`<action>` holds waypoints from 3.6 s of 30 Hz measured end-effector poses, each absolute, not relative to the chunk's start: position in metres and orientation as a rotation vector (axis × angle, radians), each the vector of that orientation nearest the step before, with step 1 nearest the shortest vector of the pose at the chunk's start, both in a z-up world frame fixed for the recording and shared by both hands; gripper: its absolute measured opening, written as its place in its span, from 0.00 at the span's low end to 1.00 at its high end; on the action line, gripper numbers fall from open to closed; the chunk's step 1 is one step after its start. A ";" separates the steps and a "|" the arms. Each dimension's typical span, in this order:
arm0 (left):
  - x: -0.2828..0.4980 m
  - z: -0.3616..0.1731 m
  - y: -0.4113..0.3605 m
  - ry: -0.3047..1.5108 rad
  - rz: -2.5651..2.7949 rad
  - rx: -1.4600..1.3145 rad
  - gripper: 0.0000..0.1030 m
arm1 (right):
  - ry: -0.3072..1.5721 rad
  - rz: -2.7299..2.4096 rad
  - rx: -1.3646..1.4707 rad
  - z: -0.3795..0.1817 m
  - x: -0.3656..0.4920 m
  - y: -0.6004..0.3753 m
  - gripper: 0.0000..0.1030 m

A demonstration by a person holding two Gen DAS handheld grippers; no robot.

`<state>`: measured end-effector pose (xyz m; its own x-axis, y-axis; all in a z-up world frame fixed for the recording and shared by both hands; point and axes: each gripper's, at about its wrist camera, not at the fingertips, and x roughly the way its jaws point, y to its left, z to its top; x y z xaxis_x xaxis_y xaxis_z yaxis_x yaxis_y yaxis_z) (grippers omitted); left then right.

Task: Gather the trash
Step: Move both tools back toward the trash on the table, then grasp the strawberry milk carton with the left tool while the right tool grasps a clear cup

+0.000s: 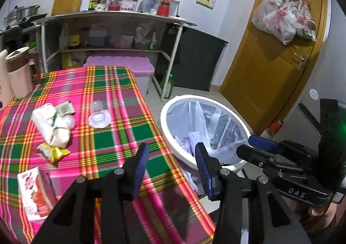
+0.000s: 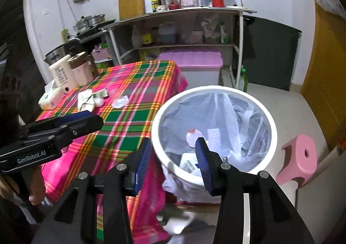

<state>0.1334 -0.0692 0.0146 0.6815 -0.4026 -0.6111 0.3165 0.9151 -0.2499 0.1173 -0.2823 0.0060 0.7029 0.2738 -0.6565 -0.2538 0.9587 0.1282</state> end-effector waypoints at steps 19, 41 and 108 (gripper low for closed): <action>0.108 0.011 -0.018 0.690 -0.264 -0.155 0.45 | 0.742 0.385 -0.027 0.008 0.106 -0.240 0.43; 0.081 -0.015 0.069 0.697 0.038 -0.210 0.60 | 0.794 0.510 -0.034 -0.011 0.108 -0.205 0.48; 0.115 -0.055 0.105 0.761 0.052 -0.253 0.57 | 0.871 0.435 -0.100 -0.056 0.283 -0.087 0.29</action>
